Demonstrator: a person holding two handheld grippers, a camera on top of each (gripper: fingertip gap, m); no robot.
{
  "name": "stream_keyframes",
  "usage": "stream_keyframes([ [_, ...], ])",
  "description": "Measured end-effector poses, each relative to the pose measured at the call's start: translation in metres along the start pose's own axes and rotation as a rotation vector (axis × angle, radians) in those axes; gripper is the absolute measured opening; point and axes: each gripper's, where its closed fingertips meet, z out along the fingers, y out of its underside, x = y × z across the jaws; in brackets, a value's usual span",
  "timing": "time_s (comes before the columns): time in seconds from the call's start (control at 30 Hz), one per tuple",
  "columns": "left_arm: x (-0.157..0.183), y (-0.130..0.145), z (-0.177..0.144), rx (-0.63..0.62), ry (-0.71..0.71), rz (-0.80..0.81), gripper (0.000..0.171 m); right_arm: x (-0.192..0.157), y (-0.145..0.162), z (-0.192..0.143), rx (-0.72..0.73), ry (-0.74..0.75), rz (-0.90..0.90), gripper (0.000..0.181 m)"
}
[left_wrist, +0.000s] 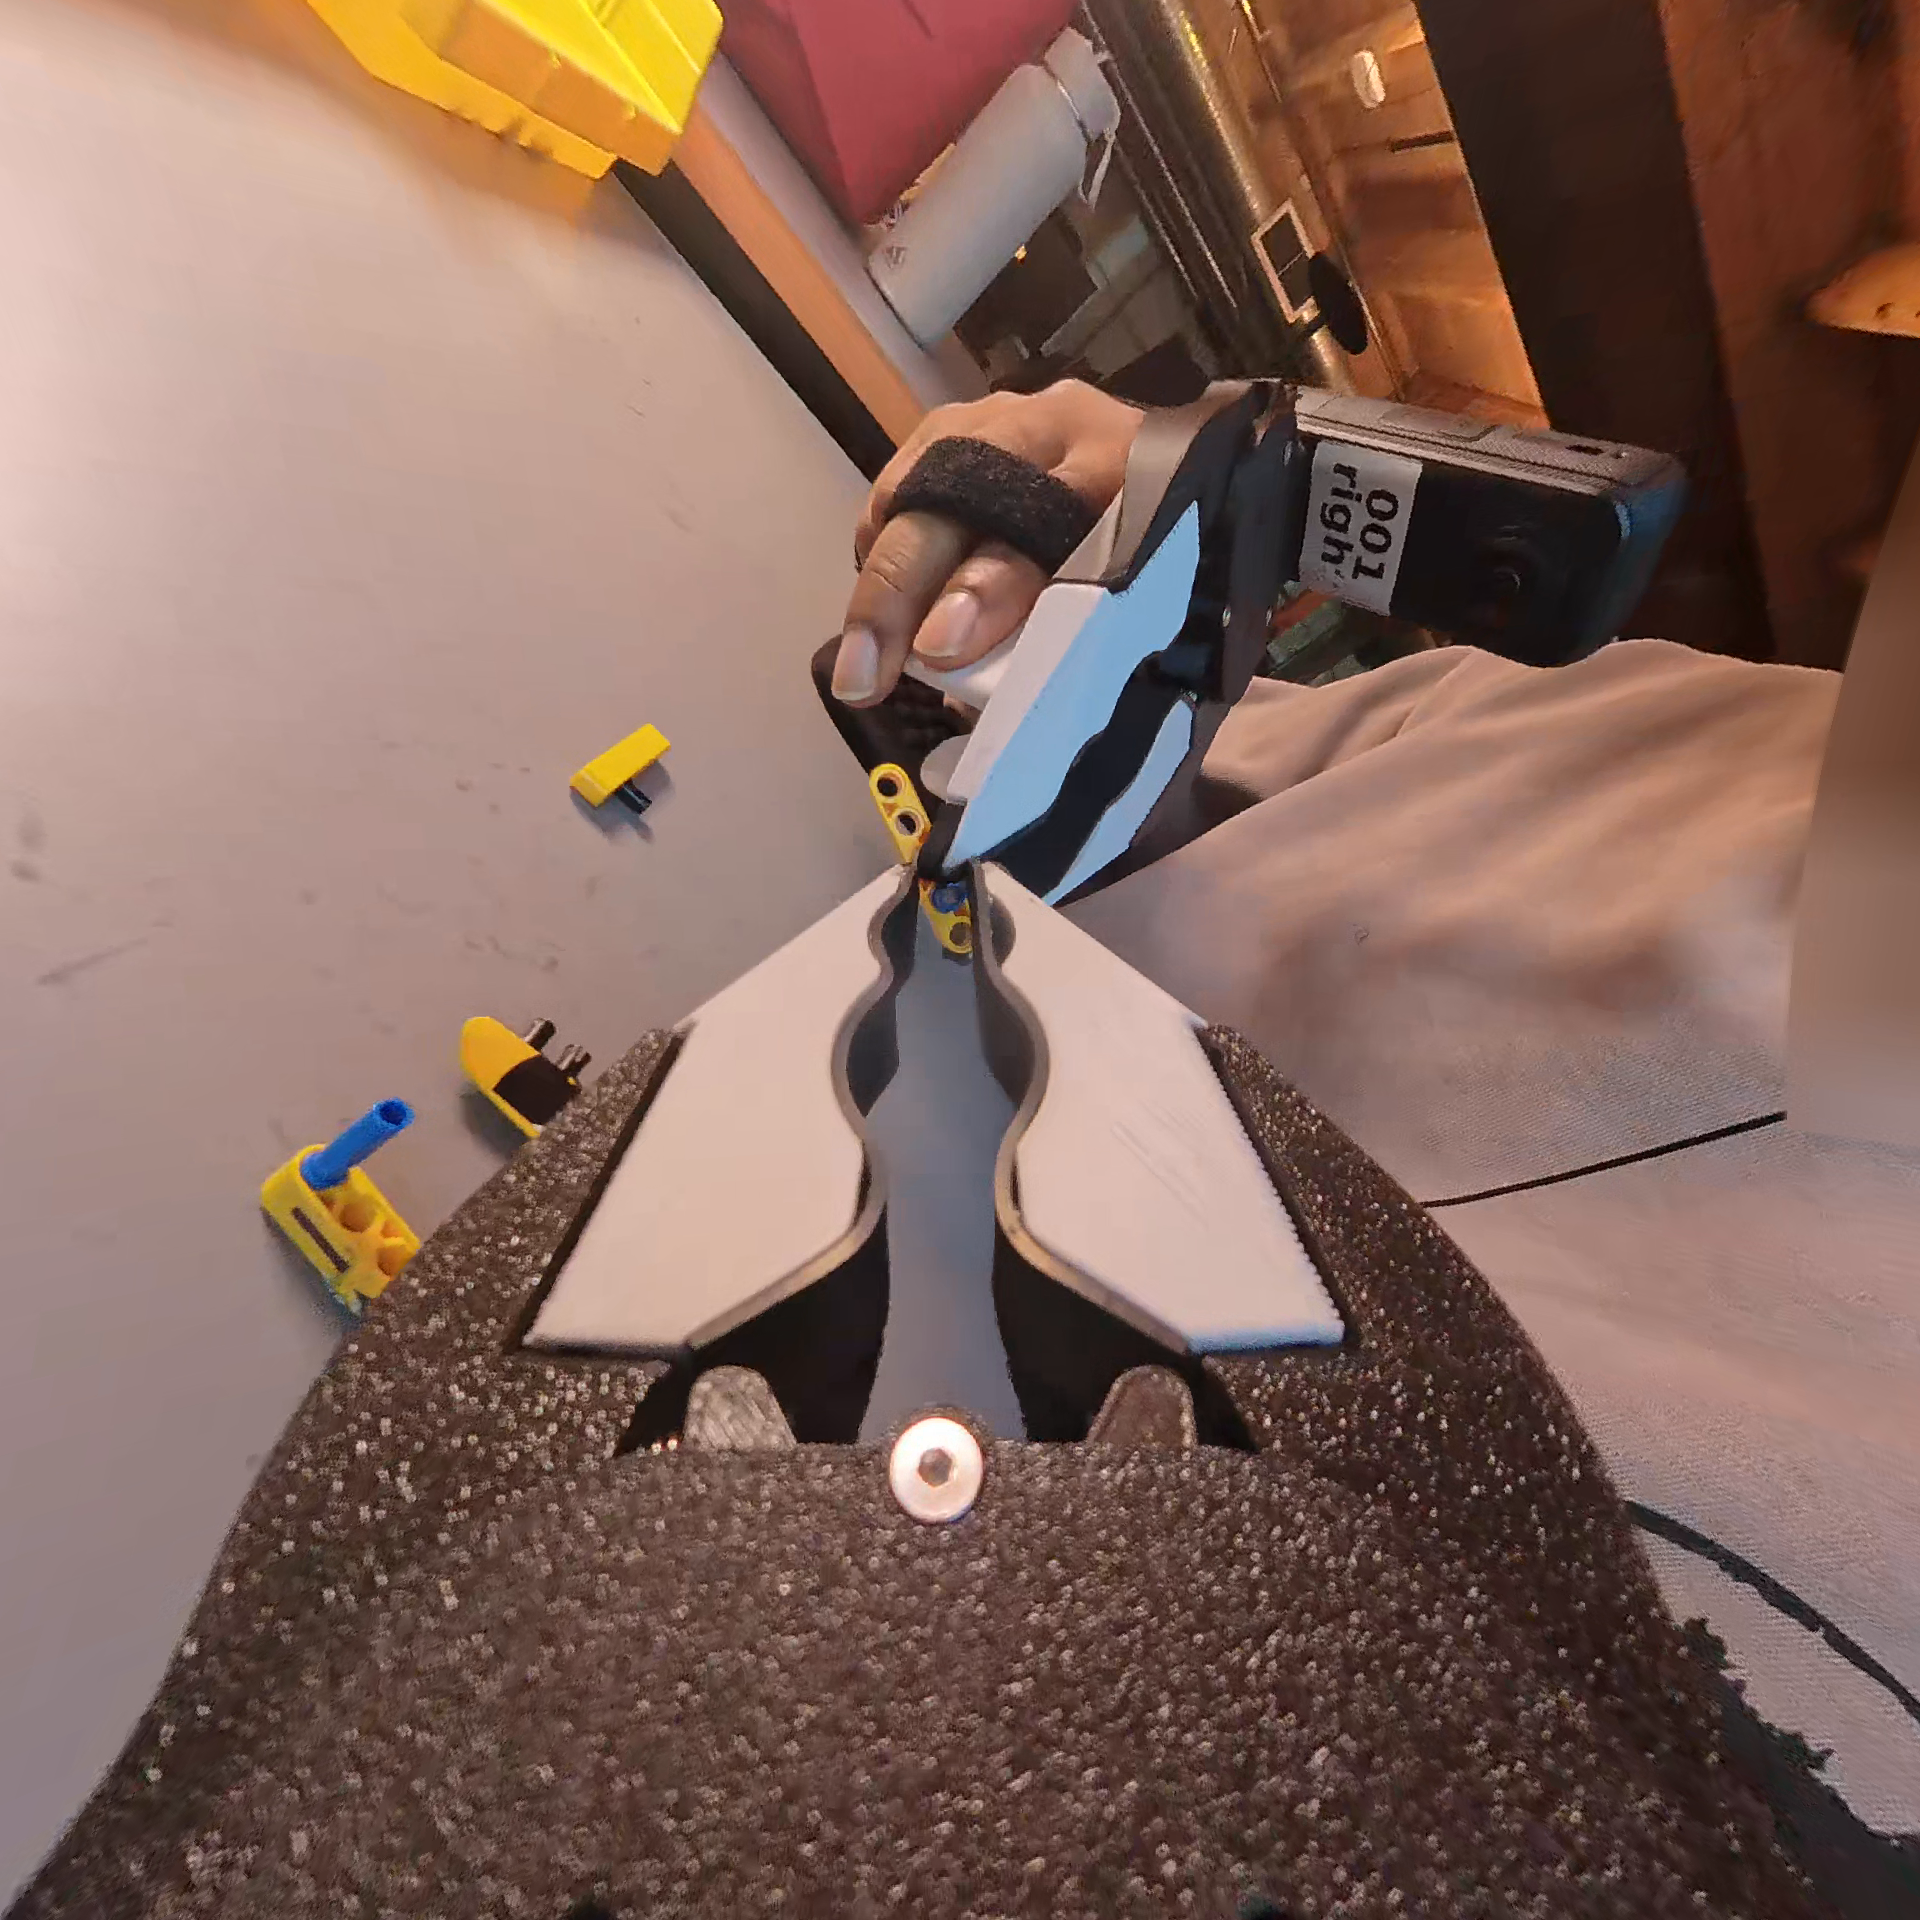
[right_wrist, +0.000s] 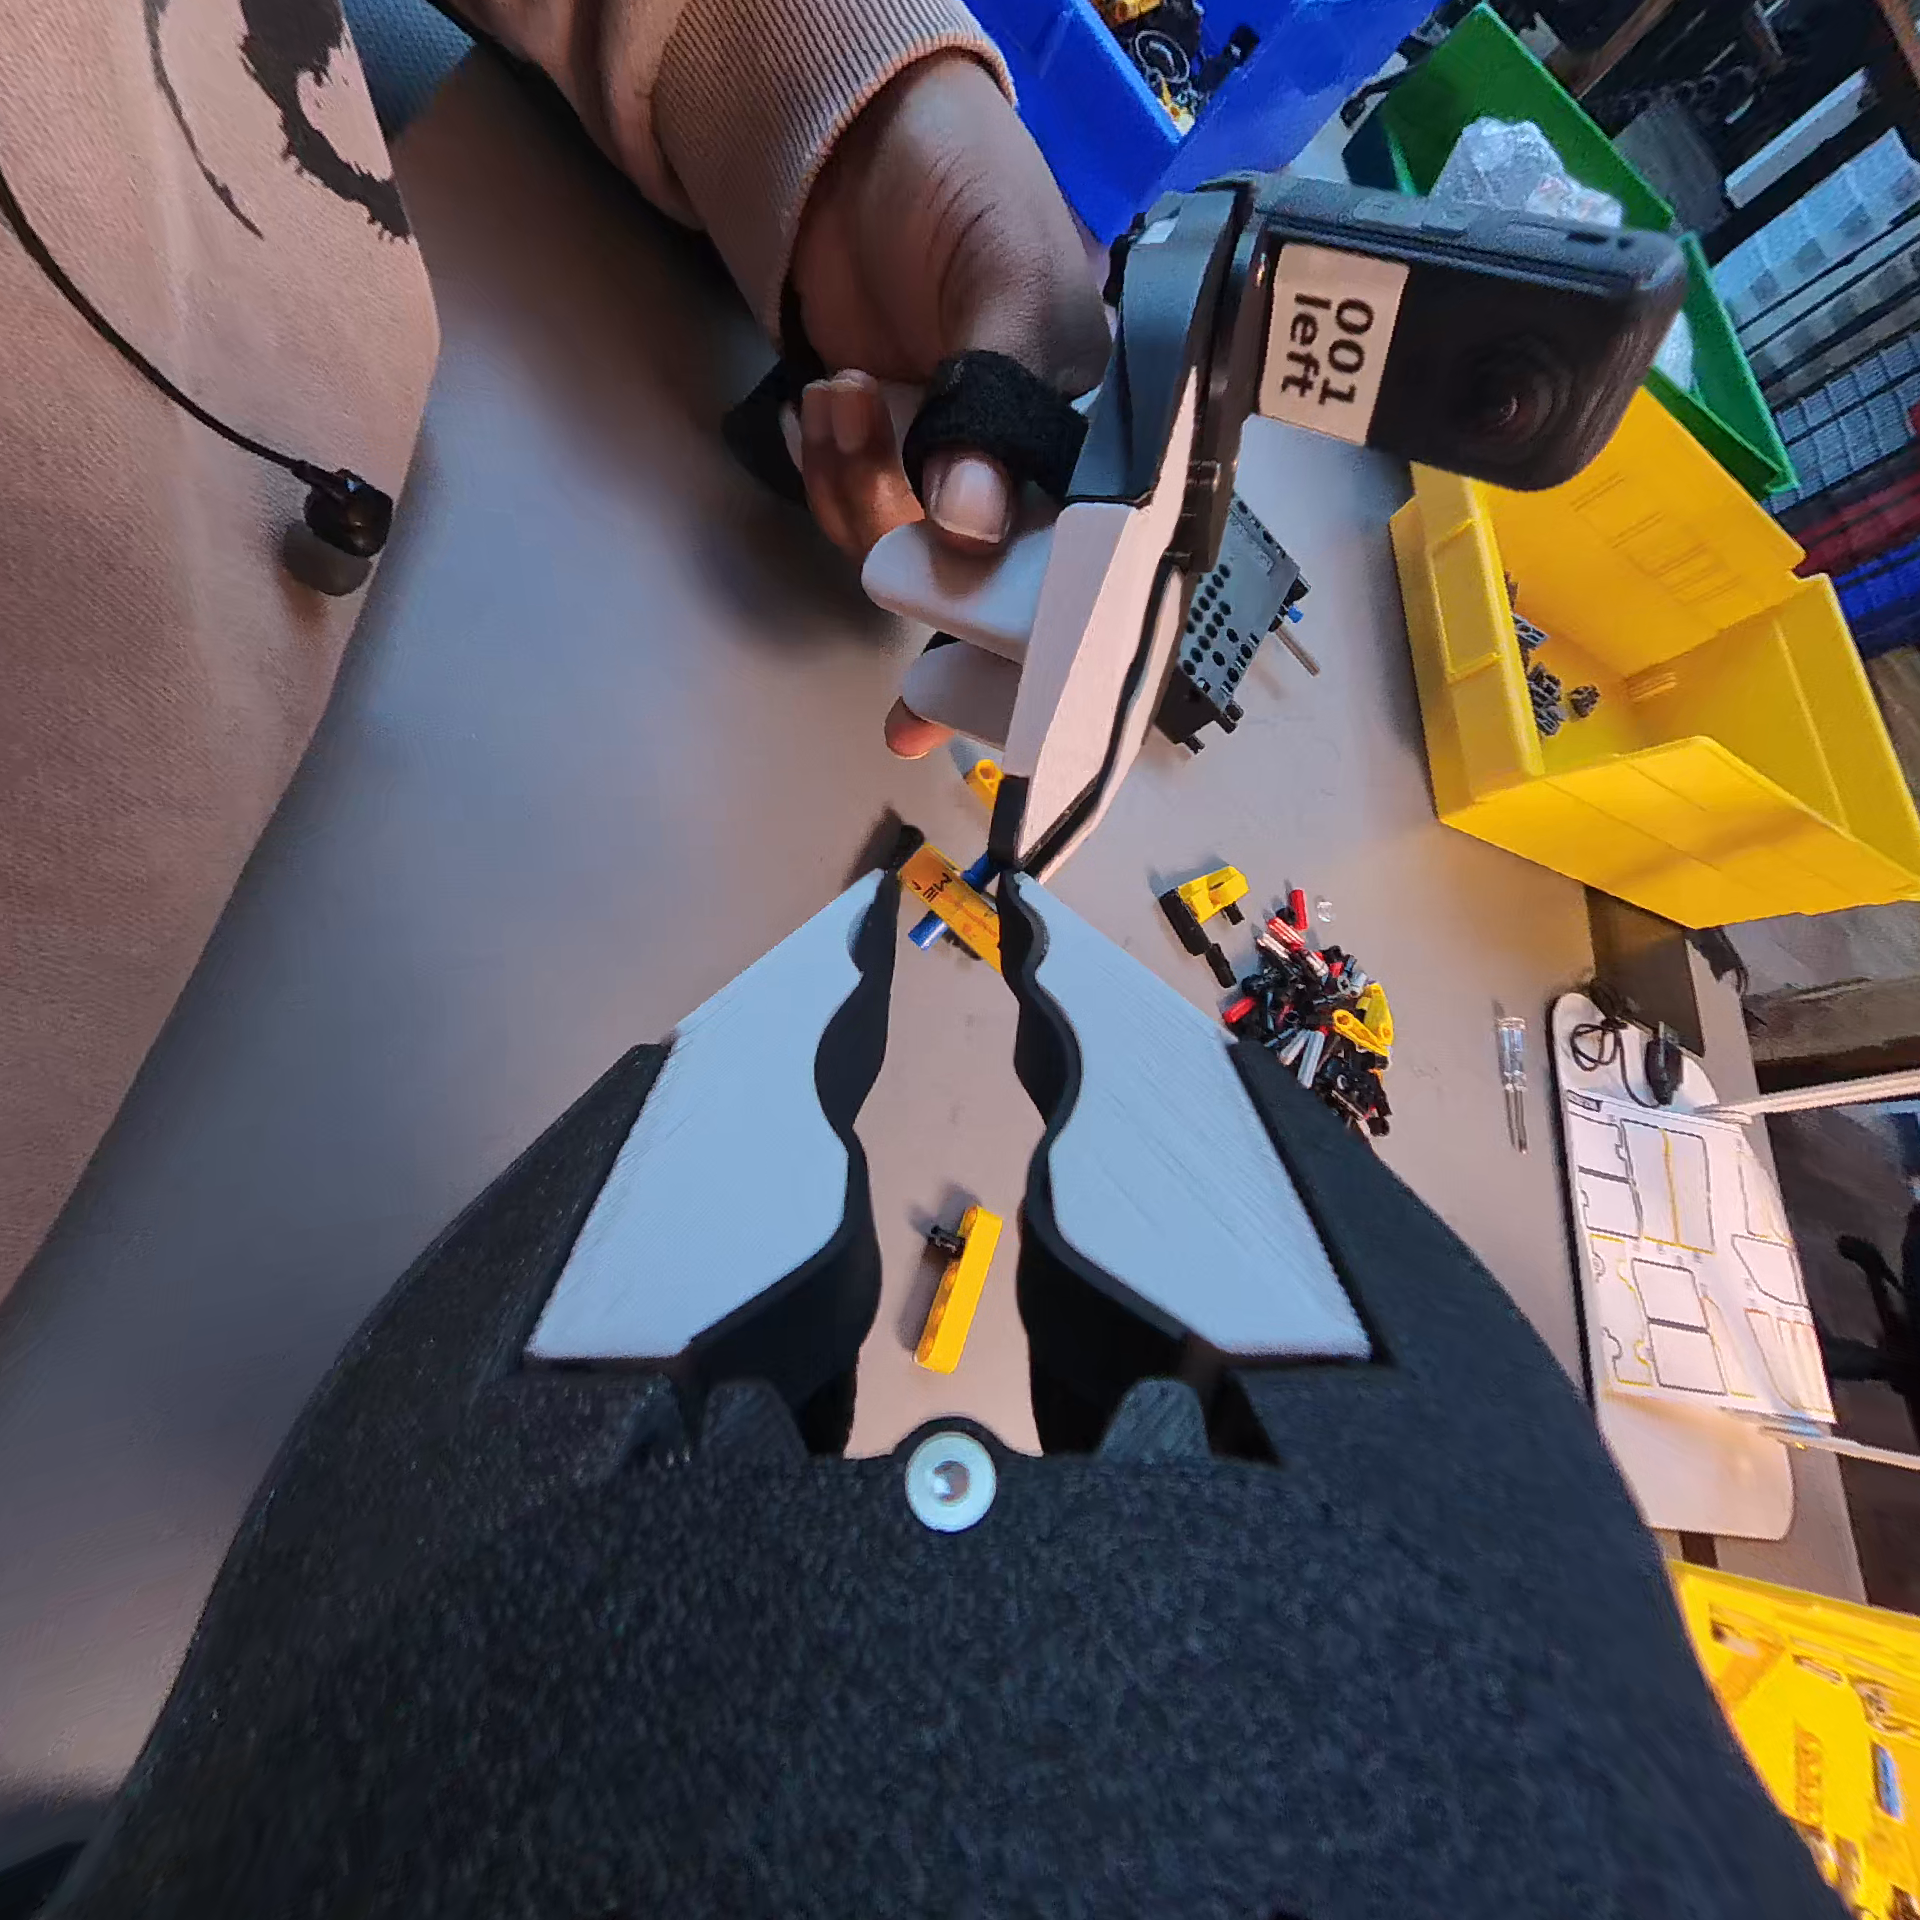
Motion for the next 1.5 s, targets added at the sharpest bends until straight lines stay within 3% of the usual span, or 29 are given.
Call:
stream_keyframes([
  [0.07, -0.001, 0.003, 0.001, -0.02, -0.019, 0.017, 0.013, 0.004, 0.001, 0.0, -0.011, 0.022, 0.002, 0.018],
  [0.17, 0.0, 0.002, 0.002, -0.007, -0.015, 0.03, 0.007, 0.006, 0.0, -0.001, -0.016, 0.033, -0.007, 0.018],
  [0.47, 0.005, -0.015, -0.006, 0.115, 0.015, 0.045, 0.005, 0.02, -0.01, -0.004, 0.037, 0.128, 0.004, 0.02],
  [0.63, 0.009, -0.048, -0.027, 0.362, 0.072, 0.01, 0.005, 0.059, -0.023, -0.016, 0.178, 0.29, 0.251, 0.065],
  [0.7, 0.012, -0.054, -0.03, 0.413, 0.092, -0.011, 0.005, 0.061, -0.018, -0.005, 0.155, 0.322, 0.312, 0.069],
  [0.77, 0.011, -0.051, -0.025, 0.394, 0.074, 0.005, 0.005, 0.062, -0.01, 0.006, 0.074, 0.377, 0.243, 0.068],
  [0.93, 0.006, -0.044, -0.022, 0.344, -0.017, 0.066, 0.004, 0.07, -0.008, 0.01, 0.029, 0.411, 0.218, 0.043],
  [1.37, -0.012, -0.026, -0.015, 0.164, -0.242, 0.235, 0.004, 0.061, 0.009, 0.028, -0.17, 0.411, -0.015, 0.041],
  [1.5, -0.013, -0.025, -0.018, 0.12, -0.232, 0.258, 0.003, 0.06, 0.009, 0.032, -0.119, 0.368, 0.017, 0.04],
])
